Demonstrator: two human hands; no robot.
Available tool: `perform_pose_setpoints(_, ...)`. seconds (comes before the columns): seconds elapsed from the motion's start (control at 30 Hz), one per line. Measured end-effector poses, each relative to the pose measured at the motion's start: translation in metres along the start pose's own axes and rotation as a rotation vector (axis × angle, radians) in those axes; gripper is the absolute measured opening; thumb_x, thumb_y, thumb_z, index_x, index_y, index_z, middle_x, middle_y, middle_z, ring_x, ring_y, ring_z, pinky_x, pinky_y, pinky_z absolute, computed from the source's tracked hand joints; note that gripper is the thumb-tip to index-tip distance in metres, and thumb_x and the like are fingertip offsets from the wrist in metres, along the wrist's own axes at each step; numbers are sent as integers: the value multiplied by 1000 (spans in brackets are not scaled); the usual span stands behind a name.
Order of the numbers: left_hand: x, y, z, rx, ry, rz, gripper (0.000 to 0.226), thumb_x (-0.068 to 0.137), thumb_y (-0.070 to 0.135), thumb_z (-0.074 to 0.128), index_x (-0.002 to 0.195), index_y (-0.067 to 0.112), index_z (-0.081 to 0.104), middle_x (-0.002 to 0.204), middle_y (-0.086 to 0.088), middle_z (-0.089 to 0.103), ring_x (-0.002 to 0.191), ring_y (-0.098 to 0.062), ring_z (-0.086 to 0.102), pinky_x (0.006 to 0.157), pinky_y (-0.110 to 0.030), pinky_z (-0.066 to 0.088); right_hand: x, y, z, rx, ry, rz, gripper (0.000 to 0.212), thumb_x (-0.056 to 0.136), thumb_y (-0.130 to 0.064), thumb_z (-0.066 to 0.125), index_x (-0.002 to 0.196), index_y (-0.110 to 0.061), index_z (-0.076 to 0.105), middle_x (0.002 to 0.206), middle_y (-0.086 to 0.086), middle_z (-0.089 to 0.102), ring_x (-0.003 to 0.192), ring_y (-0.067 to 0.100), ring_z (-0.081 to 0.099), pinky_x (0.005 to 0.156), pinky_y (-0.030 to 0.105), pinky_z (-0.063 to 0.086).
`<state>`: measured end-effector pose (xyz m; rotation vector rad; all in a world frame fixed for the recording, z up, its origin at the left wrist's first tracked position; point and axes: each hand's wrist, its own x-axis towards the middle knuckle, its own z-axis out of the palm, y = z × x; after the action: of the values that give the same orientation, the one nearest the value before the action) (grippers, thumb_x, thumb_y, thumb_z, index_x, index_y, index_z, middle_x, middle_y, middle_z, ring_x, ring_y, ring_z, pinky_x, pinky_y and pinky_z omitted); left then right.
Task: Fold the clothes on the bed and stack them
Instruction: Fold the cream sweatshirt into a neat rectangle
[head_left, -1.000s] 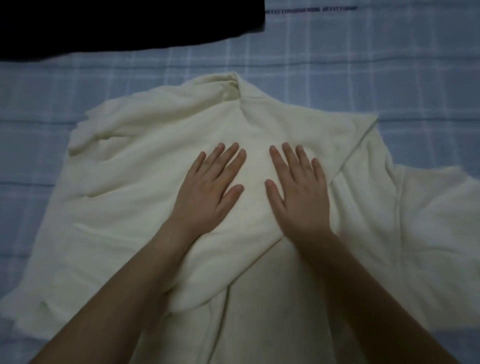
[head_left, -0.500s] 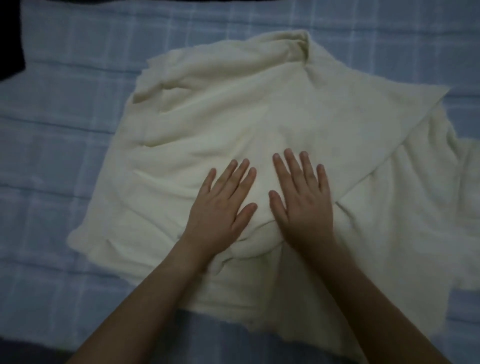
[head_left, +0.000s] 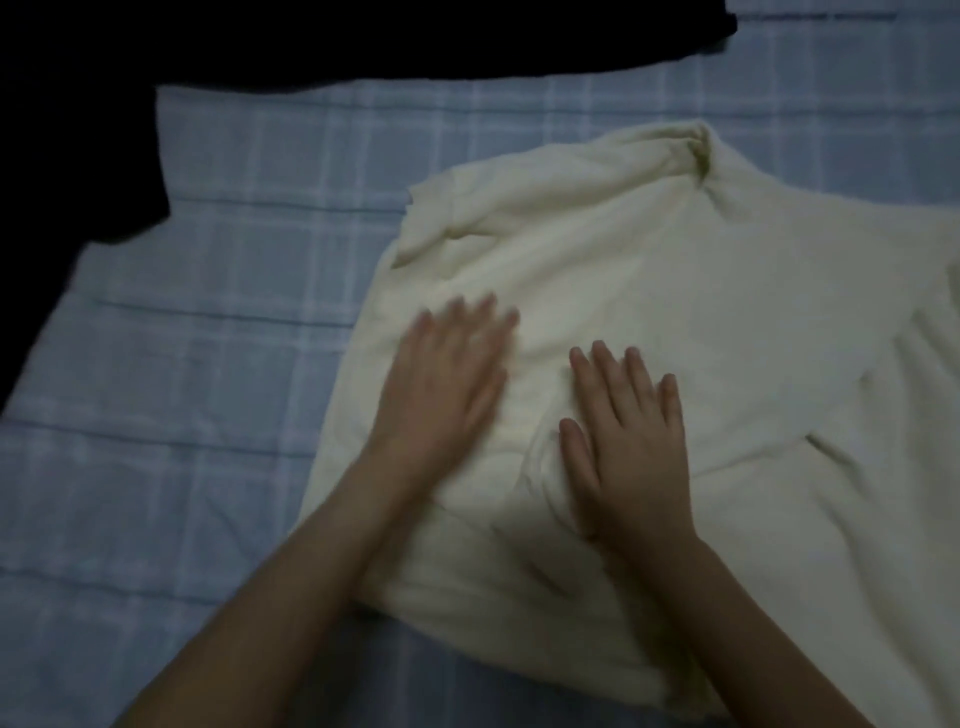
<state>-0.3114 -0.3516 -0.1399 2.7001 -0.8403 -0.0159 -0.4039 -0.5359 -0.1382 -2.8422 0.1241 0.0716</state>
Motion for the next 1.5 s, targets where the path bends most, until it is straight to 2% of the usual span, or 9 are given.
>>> perform_pose_setpoints(0.2, 138, -87, -23, -751, 135, -758, 67, 88, 47, 65, 143, 16, 43, 122, -2, 58, 117, -20, 55, 97, -26, 42, 69, -30, 12, 27, -15, 35, 58, 101, -38, 28, 158, -25, 21, 165, 0, 21, 153, 22, 11, 124, 44, 4)
perform_pose_setpoints(0.27, 160, -95, -17, -727, 11, -665, 47, 83, 38, 73, 121, 13, 64, 107, 0, 67, 100, -13, 63, 87, -23, 49, 84, -29, 14, 40, -4, 49, 57, 103, -34, 33, 158, -25, 20, 165, 0, 20, 153, 22, 11, 124, 44, 4)
perform_pose_setpoints(0.37, 175, -111, -25, -572, 232, -511, 22, 80, 26, 73, 98, 13, 75, 92, 1, 72, 84, -7, 63, 80, -24, 50, 100, -21, 13, 11, 20, 61, 57, 104, -33, 35, 158, -25, 19, 165, 1, 19, 153, 22, 9, 124, 44, 2)
perform_pose_setpoints(0.53, 187, -108, -27, -46, 118, -465, 45, 92, 25, 56, 135, 15, 54, 138, -13, 53, 129, -30, 46, 106, -36, 35, 107, -4, 6, -47, 78, 78, 56, 104, -32, 35, 157, -20, 24, 164, 4, 21, 153, 26, 12, 123, 44, 5)
perform_pose_setpoints(0.7, 136, -38, 20, 168, -75, 135, 61, 101, 47, 25, 155, 19, 19, 163, -6, 16, 151, -26, 11, 121, -45, 0, 70, 28, 7, -79, 230, 307, 59, 101, -38, 29, 157, -18, 26, 163, 8, 26, 151, 31, 17, 121, 49, 10)
perform_pose_setpoints(1.03, 129, 0, 13, 132, -218, -157, 62, 99, 45, 26, 154, 16, 25, 160, -16, 21, 148, -31, 20, 120, -48, 13, 60, 49, -14, 42, 164, 282, 59, 99, -34, 38, 156, -22, 28, 164, 2, 23, 153, 26, 14, 123, 46, 10)
perform_pose_setpoints(1.13, 104, 86, 18, 34, -112, 130, 60, 98, 39, 27, 151, 12, 32, 159, -11, 29, 146, -29, 26, 118, -47, 17, 45, 100, -42, -48, 365, 369, 60, 97, -34, 34, 154, -19, 31, 162, 3, 29, 151, 27, 19, 121, 48, 13)
perform_pose_setpoints(1.33, 80, 151, 60, 84, -226, 137, 61, 95, 38, 24, 151, 15, 34, 159, -7, 25, 147, -28, 25, 117, -47, 19, 16, 175, -42, -17, 19, 371, 57, 105, -43, 30, 158, -29, 15, 166, -3, 12, 154, 25, 4, 123, 47, 1)
perform_pose_setpoints(1.5, 88, 211, 58, 44, -37, -4, 52, 87, 30, 43, 136, 14, 51, 141, -16, 50, 130, -35, 44, 112, -52, 25, -32, 230, -88, 280, 340, 340, 51, 99, -28, 41, 148, -12, 44, 151, 13, 45, 139, 29, 40, 115, 38, 30)
